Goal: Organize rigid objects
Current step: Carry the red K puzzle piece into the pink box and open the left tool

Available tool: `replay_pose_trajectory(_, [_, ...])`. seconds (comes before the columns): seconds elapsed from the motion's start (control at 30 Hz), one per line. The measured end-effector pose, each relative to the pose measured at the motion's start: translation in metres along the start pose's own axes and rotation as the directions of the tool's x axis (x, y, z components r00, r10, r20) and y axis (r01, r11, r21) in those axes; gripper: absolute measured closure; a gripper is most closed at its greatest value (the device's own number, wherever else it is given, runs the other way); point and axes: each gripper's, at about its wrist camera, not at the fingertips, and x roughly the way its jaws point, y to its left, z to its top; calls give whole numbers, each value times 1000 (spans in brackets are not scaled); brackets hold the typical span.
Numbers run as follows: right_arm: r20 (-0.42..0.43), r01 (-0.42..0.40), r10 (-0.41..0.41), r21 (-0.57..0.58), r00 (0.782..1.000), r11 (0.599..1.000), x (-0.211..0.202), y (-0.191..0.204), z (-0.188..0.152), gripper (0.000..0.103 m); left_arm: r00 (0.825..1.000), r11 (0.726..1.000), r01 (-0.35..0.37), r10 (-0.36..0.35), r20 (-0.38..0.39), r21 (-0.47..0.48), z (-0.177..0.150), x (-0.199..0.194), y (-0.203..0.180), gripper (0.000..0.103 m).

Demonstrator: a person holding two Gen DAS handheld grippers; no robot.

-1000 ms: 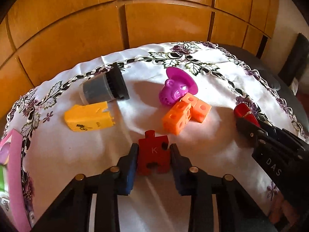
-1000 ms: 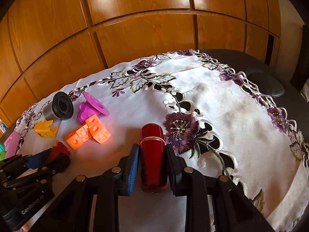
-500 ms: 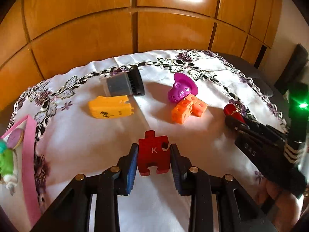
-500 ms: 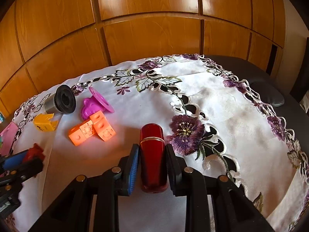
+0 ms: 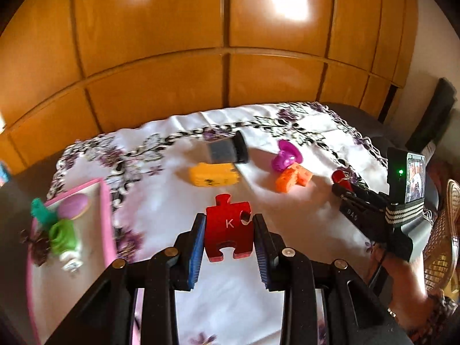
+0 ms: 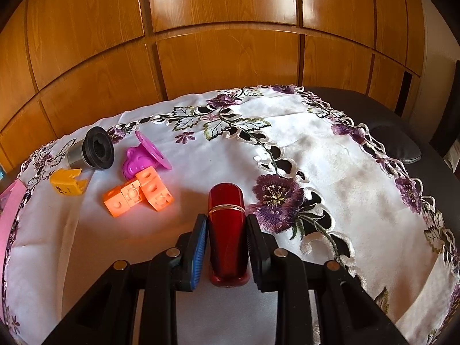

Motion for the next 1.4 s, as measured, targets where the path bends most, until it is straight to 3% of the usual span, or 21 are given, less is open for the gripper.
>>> replay_pose_trajectory(0.27, [-2, -5, 5, -14, 1000, 1000, 0, 1, 1, 77, 996, 993, -89, 91, 22, -81, -17, -50, 62, 71])
replay_pose_trajectory(0.57, [-1, -6, 6, -19, 1000, 1000, -1, 2, 1, 77, 977, 957, -205, 211, 7, -203, -41, -95, 150, 71])
replay_pose_trajectory(0.73, [4, 4, -4, -38, 1000, 999, -2, 5, 1, 77, 972, 940, -235, 232, -42, -249, -62, -84, 180, 71])
replay_pose_trajectory(1.07, [34, 18, -15, -112, 999, 994, -9, 19, 0, 77, 963, 908, -252, 200, -182, -334, -102, -23, 225, 71])
replay_pose_trajectory(1.4, [44, 20, -14, -145, 999, 989, -13, 26, 1, 77, 959, 890, -266, 207, -191, -370, -103, -8, 249, 70])
